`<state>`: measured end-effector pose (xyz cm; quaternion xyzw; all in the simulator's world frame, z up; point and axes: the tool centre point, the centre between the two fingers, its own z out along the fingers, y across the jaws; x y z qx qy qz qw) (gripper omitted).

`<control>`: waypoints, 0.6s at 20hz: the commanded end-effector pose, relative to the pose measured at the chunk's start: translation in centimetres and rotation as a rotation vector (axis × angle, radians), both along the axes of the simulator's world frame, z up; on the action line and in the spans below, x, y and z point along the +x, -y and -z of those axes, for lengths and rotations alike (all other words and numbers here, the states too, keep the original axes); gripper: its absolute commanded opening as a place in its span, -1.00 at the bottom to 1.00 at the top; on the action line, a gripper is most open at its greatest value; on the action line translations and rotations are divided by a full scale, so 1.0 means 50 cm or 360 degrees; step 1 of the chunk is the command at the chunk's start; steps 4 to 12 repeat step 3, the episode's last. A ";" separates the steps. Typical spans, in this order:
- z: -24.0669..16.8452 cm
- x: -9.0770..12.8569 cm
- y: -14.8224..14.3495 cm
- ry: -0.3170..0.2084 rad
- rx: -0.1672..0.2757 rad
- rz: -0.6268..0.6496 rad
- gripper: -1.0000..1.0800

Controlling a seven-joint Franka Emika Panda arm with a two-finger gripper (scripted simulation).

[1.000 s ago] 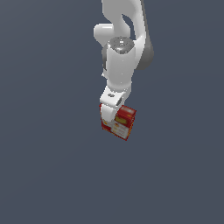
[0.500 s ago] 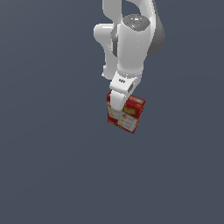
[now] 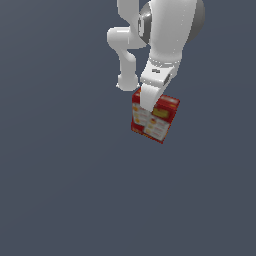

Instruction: Pick up the object and move it to a goal position.

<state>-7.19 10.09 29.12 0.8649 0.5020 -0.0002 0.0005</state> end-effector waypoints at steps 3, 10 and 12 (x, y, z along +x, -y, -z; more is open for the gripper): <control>-0.014 -0.004 -0.010 0.0000 0.0001 0.0002 -1.00; -0.014 -0.004 -0.010 0.0000 0.0001 0.0002 -1.00; -0.014 -0.004 -0.010 0.0000 0.0001 0.0002 -1.00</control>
